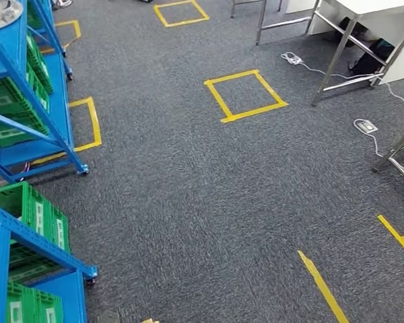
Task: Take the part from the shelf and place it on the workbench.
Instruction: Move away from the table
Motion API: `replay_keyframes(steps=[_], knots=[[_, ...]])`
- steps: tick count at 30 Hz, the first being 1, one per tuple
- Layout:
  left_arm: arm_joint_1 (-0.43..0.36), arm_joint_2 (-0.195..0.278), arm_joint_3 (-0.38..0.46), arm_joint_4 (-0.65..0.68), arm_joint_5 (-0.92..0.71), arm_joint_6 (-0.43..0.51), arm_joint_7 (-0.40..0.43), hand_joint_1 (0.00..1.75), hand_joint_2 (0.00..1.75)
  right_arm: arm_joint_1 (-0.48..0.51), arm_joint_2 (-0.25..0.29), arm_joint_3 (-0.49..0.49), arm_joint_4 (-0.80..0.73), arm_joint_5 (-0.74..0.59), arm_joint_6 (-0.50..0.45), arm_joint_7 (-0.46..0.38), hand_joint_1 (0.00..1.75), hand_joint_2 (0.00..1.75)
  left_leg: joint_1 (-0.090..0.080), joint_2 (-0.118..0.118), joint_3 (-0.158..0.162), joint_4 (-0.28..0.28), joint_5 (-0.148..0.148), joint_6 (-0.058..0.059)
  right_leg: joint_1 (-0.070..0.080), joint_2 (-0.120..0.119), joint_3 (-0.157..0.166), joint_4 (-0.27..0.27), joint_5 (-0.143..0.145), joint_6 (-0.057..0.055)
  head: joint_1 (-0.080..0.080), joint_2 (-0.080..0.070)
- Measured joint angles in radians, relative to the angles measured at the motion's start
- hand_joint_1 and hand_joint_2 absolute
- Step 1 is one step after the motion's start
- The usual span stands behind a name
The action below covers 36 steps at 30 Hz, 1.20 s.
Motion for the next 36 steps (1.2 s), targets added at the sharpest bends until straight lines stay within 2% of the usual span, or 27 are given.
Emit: replay_keyframes(steps=[1,2,3,4,5,6,8,10,12,13,14,16,17,18,19,20,21,23,25,27,28,30,31,33,34,35,36], knots=[[-0.001,0.0,0.0,0.0,0.0,-0.001,0.0,0.0,0.0,0.002,0.0,0.0,0.0,0.0,0.0,0.0,0.0,0.0,0.0,-0.012,-0.001,0.0,0.001,0.003,0.0,0.026,-0.039,0.074,-0.032,0.0,0.003,0.0],[-0.002,-0.001,0.0,0.0,0.001,-0.002,0.0,0.0,0.0,0.004,-0.001,0.0,0.0,0.0,0.0,0.0,0.0,0.0,-0.001,-0.026,-0.002,0.0,0.001,0.005,0.0,0.038,-0.079,0.147,-0.056,-0.001,0.004,0.0],[-0.002,-0.001,0.0,0.0,0.002,-0.003,0.0,0.0,0.0,0.006,-0.001,0.0,0.001,0.0,-0.001,0.0,0.0,0.0,-0.002,-0.04,-0.002,0.0,0.0,0.006,0.001,0.044,-0.111,0.195,-0.062,-0.002,0.004,0.0],[-0.002,-0.002,0.001,0.0,0.003,-0.003,0.0,0.0,0.0,0.007,-0.001,0.0,0.001,0.0,-0.001,0.0,0.0,0.0,-0.003,-0.055,-0.001,0.0,0.0,0.006,0.001,0.046,-0.125,0.204,-0.047,-0.003,0.004,0.0],[-0.002,-0.002,0.001,0.0,0.004,-0.004,0.0,0.0,0.0,0.008,-0.001,0.0,0.002,0.0,-0.001,0.0,0.0,0.0,-0.003,-0.07,0.0,0.0,0.0,0.006,0.001,0.05,-0.12,0.171,-0.012,-0.005,0.004,0.0],[-0.002,-0.002,0.001,0.0,0.005,-0.004,0.0,0.0,0.0,0.007,-0.002,0.0,0.003,0.0,-0.001,0.0,0.0,0.0,-0.003,-0.085,0.003,0.001,-0.001,0.005,0.0,0.061,-0.099,0.107,0.033,-0.007,0.004,0.0],[-0.004,-0.003,0.001,0.0,0.006,-0.004,0.0,0.0,0.0,0.007,-0.003,0.0,0.004,0.001,-0.001,0.0,0.0,0.0,-0.005,-0.113,0.004,0.003,-0.003,-0.001,-0.004,0.11,-0.049,-0.024,0.094,-0.013,0.004,0.0],[-0.004,-0.003,0.001,0.0,0.006,-0.004,0.0,0.0,0.0,0.007,-0.004,0.0,0.006,0.001,-0.002,0.0,0.0,0.0,-0.003,-0.136,-0.002,0.005,-0.003,-0.013,-0.005,0.137,-0.024,-0.077,0.102,-0.019,0.003,0.0],[-0.001,-0.003,0.002,0.0,0.006,-0.005,0.0,0.0,0.0,0.005,-0.004,0.0,0.008,0.001,-0.002,0.0,0.0,0.0,0.001,-0.153,-0.008,0.004,-0.001,-0.027,-0.004,0.119,-0.014,-0.084,0.104,-0.03,0.003,0.0],[0.0,-0.003,0.002,0.0,0.006,-0.005,0.0,0.0,0.0,0.004,-0.005,0.0,0.008,0.001,-0.002,0.0,0.0,0.0,0.001,-0.142,-0.013,0.013,-0.008,-0.033,-0.004,0.106,-0.01,-0.088,0.107,-0.037,0.002,0.0],[0.0,-0.003,0.002,0.0,0.006,-0.006,0.0,0.0,0.0,0.004,-0.005,0.0,0.008,0.001,-0.002,0.0,0.0,0.0,0.0,-0.119,-0.024,0.039,-0.024,-0.037,-0.005,0.092,-0.007,-0.092,0.109,-0.042,-0.002,0.0],[-0.004,-0.003,0.002,0.0,0.006,-0.006,0.0,0.0,0.0,0.008,-0.006,0.0,0.009,0.001,-0.002,-0.001,0.0,0.0,-0.001,-0.054,-0.078,0.153,-0.086,-0.044,-0.003,0.057,-0.002,-0.096,0.107,-0.049,-0.008,0.0],[-0.005,-0.004,0.002,0.0,0.006,-0.005,0.0,0.0,0.0,0.01,-0.007,0.0,0.009,0.001,-0.002,0.0,0.0,0.0,0.0,-0.034,-0.111,0.222,-0.117,-0.047,-0.001,0.038,0.0,-0.096,0.105,-0.051,-0.01,0.0],[-0.005,-0.004,0.002,0.0,0.006,-0.005,0.0,0.0,0.0,0.012,-0.007,0.0,0.009,0.001,-0.002,0.0,0.0,0.0,0.001,-0.023,-0.135,0.274,-0.134,-0.05,0.001,0.02,0.002,-0.096,0.102,-0.052,-0.01,0.0],[-0.004,-0.004,0.002,0.001,0.006,-0.004,0.0,0.0,0.0,0.012,-0.007,0.0,0.01,0.001,-0.002,0.0,0.0,0.0,0.002,-0.017,-0.142,0.291,-0.132,-0.051,0.002,0.004,0.004,-0.096,0.099,-0.052,-0.01,0.0],[-0.002,-0.004,0.002,0.001,0.006,-0.004,0.0,0.0,0.0,0.011,-0.008,0.0,0.01,0.001,-0.002,0.0,0.0,0.0,0.002,-0.012,-0.128,0.268,-0.11,-0.051,0.003,-0.011,0.007,-0.096,0.096,-0.051,-0.011,0.0],[-0.001,-0.004,0.002,0.001,0.006,-0.003,0.0,0.0,0.0,0.01,-0.008,0.0,0.01,0.001,-0.002,0.0,0.0,0.0,0.002,-0.001,-0.097,0.209,-0.075,-0.048,0.003,-0.024,0.012,-0.096,0.093,-0.049,-0.011,0.0],[-0.002,-0.004,0.002,0.001,0.005,-0.002,0.0,0.0,0.0,0.009,-0.008,0.0,0.011,0.001,-0.003,0.0,0.0,0.0,-0.005,0.051,-0.026,0.073,-0.021,-0.039,0.007,-0.048,0.019,-0.095,0.083,-0.042,-0.01,0.0],[-0.004,-0.005,0.002,0.001,0.002,-0.001,0.0,0.0,0.0,0.009,-0.008,0.0,0.012,0.001,-0.003,0.0,0.0,0.0,-0.013,0.08,0.003,0.013,-0.01,-0.028,0.011,-0.07,0.023,-0.094,0.074,-0.031,-0.009,0.0],[-0.003,-0.006,0.002,0.001,0.0,-0.001,0.0,0.0,0.0,0.006,-0.009,0.0,0.014,0.001,-0.003,0.0,0.0,0.0,-0.016,0.057,0.002,0.009,-0.009,-0.018,0.011,-0.09,0.032,-0.096,0.068,-0.021,-0.01,0.0],[-0.002,-0.007,0.002,0.001,0.0,-0.001,0.0,0.0,0.0,0.004,-0.009,0.0,0.015,0.001,-0.003,-0.001,0.0,0.0,-0.014,0.045,0.003,0.005,-0.007,-0.013,0.009,-0.082,0.034,-0.091,0.06,-0.015,-0.008,0.0],[-0.004,-0.009,0.003,0.002,-0.002,0.0,0.0,0.0,0.0,0.0,-0.012,0.0,0.016,0.001,-0.003,-0.001,0.0,0.0,-0.009,0.02,0.005,-0.001,-0.001,-0.003,0.005,-0.027,0.005,-0.027,0.019,-0.008,-0.001,0.0],[-0.005,-0.011,0.003,0.002,-0.005,0.0,0.0,0.0,0.0,0.001,-0.014,0.0,0.017,0.0,-0.003,-0.001,0.0,0.0,-0.008,0.007,0.005,-0.002,-0.001,0.0,0.004,0.009,-0.026,0.037,-0.013,-0.006,0.003,0.0],[-0.009,-0.013,0.003,0.002,-0.01,0.0,0.001,0.0,0.0,0.006,-0.018,0.0,0.021,-0.001,-0.004,0.0,0.0,0.0,-0.009,-0.023,0.004,-0.002,-0.001,0.003,0.004,0.04,-0.1,0.172,-0.058,-0.006,0.005,0.0],[-0.009,-0.013,0.003,0.003,-0.011,0.0,0.003,0.0,0.0,0.008,-0.02,0.0,0.023,-0.002,-0.004,0.0,0.0,0.0,-0.009,-0.038,0.005,-0.002,-0.001,0.003,0.004,0.044,-0.123,0.202,-0.054,-0.006,0.004,0.0],[-0.009,-0.013,0.003,0.004,-0.012,0.0,0.004,0.0,0.0,0.009,-0.022,0.0,0.025,-0.003,-0.004,0.0,0.0,0.0,-0.009,-0.054,0.007,-0.002,-0.001,0.003,0.004,0.047,-0.128,0.191,-0.029,-0.007,0.004,0.0],[-0.009,-0.014,0.003,0.004,-0.013,0.0,0.005,0.0,0.0,0.009,-0.025,0.0,0.025,-0.003,-0.004,0.0,0.0,0.0,-0.009,-0.069,0.009,-0.001,-0.002,0.002,0.003,0.051,-0.114,0.141,0.012,-0.008,0.004,0.0]])
